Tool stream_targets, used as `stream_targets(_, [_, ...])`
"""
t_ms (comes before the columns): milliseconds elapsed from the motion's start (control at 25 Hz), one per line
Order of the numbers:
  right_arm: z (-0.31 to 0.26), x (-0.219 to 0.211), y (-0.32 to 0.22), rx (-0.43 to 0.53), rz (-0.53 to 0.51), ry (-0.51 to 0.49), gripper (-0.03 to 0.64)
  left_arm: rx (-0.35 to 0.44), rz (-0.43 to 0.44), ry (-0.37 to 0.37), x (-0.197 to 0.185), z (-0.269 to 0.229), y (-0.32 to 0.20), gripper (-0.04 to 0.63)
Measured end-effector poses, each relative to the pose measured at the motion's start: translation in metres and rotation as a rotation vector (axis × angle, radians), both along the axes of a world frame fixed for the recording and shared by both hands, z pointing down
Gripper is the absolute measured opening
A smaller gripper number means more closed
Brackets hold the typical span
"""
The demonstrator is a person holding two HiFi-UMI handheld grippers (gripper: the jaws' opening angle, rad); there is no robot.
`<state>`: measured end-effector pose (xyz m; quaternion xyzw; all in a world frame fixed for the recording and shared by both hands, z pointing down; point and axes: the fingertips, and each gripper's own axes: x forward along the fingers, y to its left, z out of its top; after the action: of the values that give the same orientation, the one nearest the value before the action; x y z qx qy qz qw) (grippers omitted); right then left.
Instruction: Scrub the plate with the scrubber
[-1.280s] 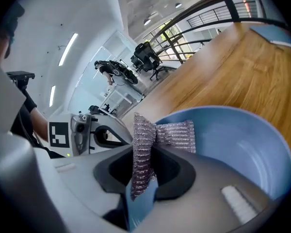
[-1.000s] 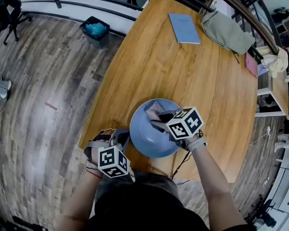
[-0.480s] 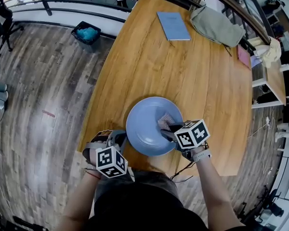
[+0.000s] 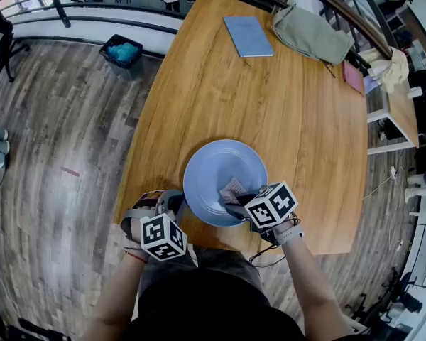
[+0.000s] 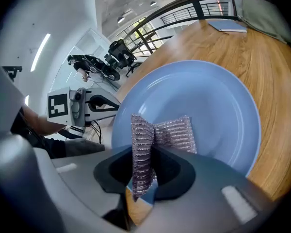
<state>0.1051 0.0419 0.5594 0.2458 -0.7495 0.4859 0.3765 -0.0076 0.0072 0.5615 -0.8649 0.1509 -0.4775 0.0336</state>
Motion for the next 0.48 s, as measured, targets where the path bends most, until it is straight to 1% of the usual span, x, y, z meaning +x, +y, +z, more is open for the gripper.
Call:
stream_targets(160, [-0.001,-0.019,0.005,-0.015,-0.045,-0.033,0.091,0.000,-0.002,0.000,0.000,0.000,0.000,-0.005])
stream_targets(320, [-0.004,-0.041,0.007,-0.037,-0.094,-0.089,0.091,0.001,-0.007,0.000,0.001,-0.003,-0.001,-0.004])
stream_targets(480, [-0.006,-0.059,0.001,-0.055,-0.117,-0.145,0.091,0.000,-0.013,-0.001,0.001,-0.003,-0.001,-0.005])
